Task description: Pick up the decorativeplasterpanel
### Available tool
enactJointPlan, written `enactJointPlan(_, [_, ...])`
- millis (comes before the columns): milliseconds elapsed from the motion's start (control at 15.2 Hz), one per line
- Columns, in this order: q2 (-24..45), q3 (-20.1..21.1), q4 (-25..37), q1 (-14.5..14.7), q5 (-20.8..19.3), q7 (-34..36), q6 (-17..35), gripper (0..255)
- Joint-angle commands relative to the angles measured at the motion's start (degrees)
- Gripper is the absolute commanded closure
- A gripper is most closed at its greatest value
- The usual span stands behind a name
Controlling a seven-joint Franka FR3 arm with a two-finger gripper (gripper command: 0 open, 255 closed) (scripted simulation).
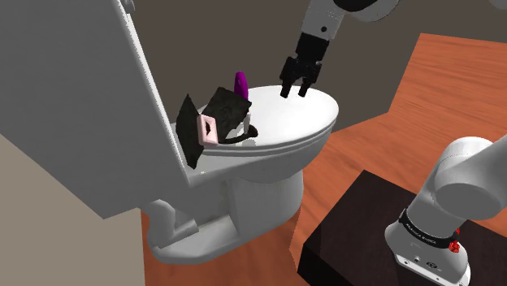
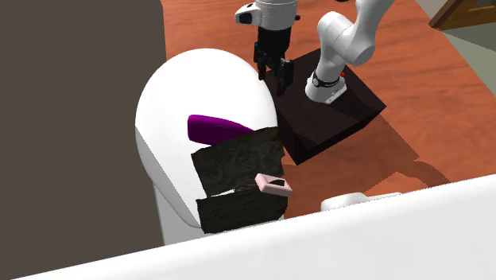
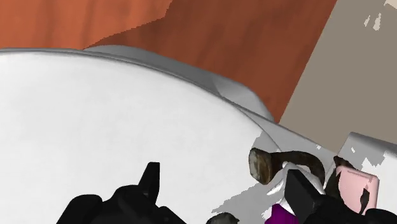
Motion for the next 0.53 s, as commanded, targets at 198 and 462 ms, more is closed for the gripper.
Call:
enactJointPlan(198, [7.7, -0.2, 5.2, 1.5, 9.6, 4.7, 4.4, 0])
enactJointPlan(462, [13.9, -0.6, 10.1, 2.6, 17.2, 7.5, 7.7, 0])
